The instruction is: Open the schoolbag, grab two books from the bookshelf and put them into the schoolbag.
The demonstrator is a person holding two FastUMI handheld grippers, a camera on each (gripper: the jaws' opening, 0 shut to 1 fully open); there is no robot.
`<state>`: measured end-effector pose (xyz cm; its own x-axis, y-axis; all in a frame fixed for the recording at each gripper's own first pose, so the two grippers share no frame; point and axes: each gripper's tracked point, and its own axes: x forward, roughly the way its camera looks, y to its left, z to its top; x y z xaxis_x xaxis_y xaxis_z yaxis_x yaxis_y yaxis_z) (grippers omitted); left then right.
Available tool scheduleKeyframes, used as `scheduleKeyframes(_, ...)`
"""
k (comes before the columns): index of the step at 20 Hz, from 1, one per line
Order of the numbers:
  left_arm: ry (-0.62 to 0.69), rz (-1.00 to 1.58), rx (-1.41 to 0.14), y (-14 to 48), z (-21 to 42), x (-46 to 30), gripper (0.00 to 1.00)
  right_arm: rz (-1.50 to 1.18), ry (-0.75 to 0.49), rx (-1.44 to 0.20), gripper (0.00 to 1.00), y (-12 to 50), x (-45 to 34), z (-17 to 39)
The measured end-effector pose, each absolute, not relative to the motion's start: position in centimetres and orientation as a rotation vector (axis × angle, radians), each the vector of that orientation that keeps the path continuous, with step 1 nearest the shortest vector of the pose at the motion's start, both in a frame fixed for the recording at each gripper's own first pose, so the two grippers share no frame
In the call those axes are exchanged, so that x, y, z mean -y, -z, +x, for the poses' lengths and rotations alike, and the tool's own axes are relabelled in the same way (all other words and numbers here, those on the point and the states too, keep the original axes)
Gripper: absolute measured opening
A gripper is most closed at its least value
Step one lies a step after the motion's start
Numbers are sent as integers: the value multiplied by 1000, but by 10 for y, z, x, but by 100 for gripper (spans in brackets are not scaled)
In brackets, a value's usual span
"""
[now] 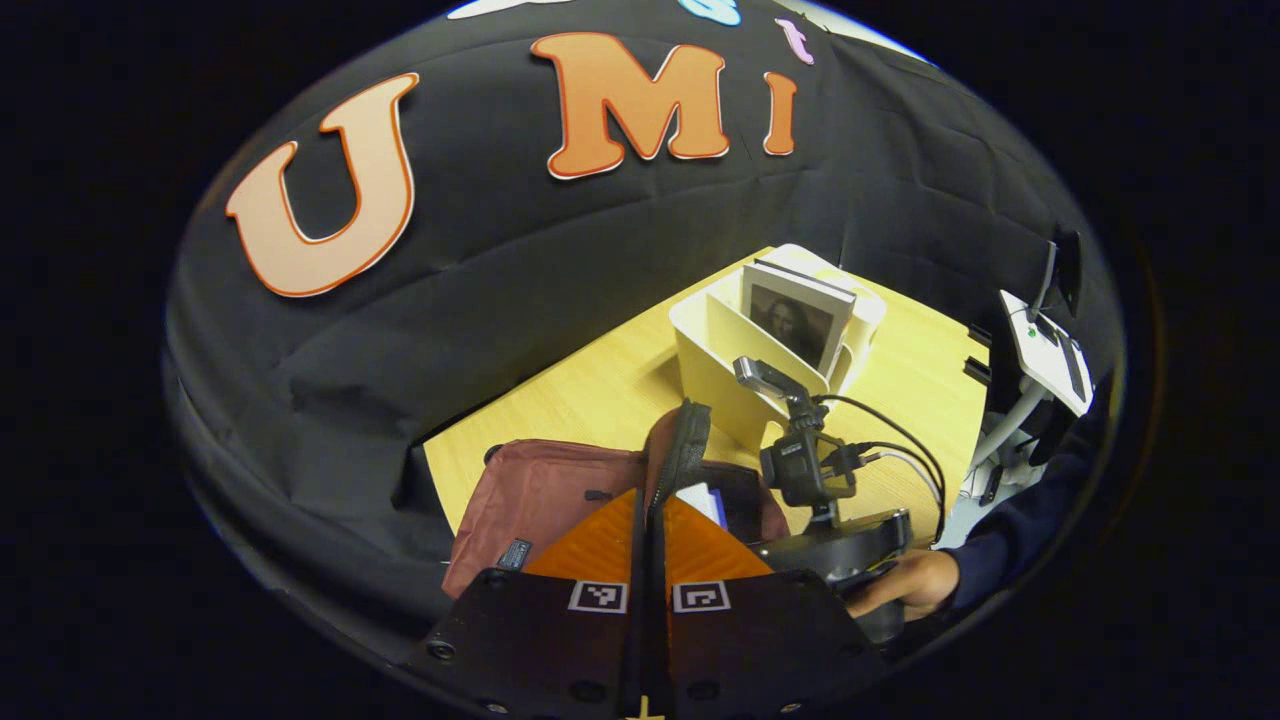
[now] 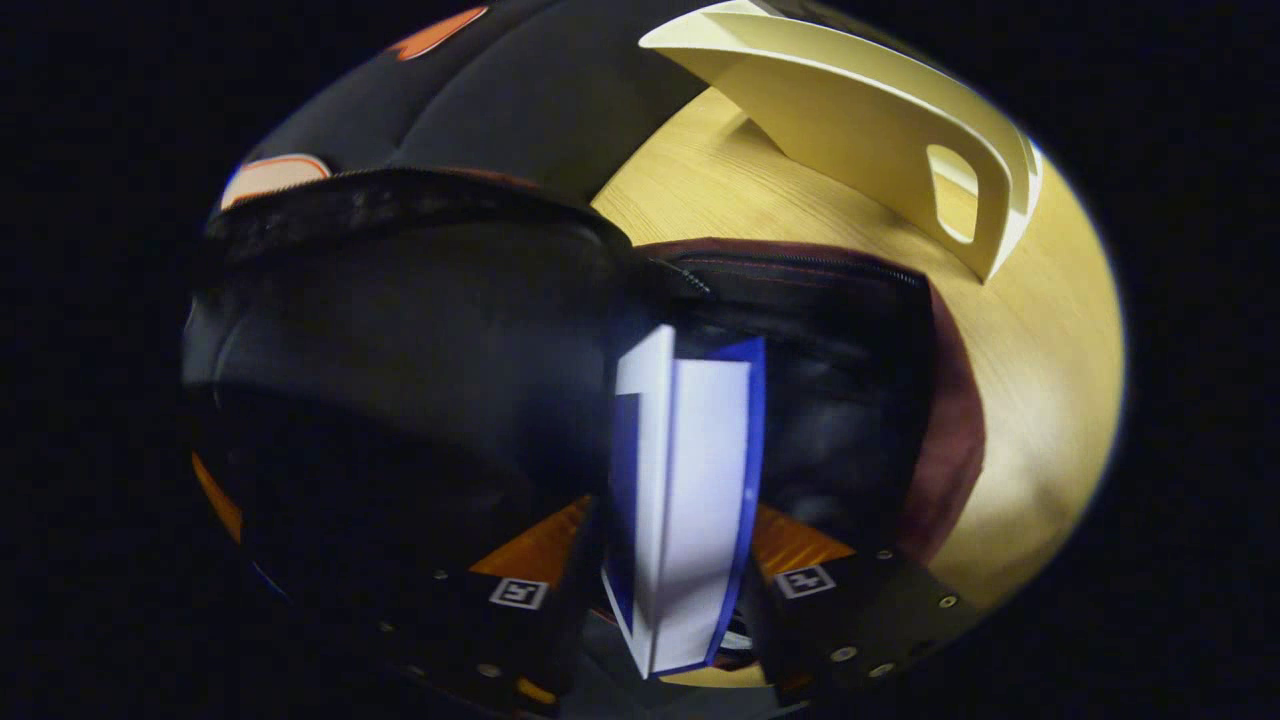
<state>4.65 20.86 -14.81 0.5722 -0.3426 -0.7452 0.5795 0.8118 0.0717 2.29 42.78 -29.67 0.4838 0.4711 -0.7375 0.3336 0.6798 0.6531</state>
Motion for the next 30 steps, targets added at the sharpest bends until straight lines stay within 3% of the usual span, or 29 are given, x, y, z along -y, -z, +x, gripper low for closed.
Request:
scheduleKeyframes(2,532,339,-791,151,50,-213,3,823,-84,-1147,76,299,-420,16)
scheduleKeyframes(3,529,334,-793,153,50,-213,3,804,-78,-1156,97,298,-414,16)
scheduleKeyframes(12,501,341,-818,174,46,-215,3,694,-53,-1059,97,250,-330,40)
scheduleKeyframes(17,515,366,-825,186,38,-201,2,469,-92,-995,97,203,-278,33)
scheduleKeyframes(22,549,392,-832,199,25,-177,3,342,-25,-881,97,165,-213,60)
scheduleKeyframes(30,508,369,-842,218,16,-181,2,86,93,-911,98,140,-90,94)
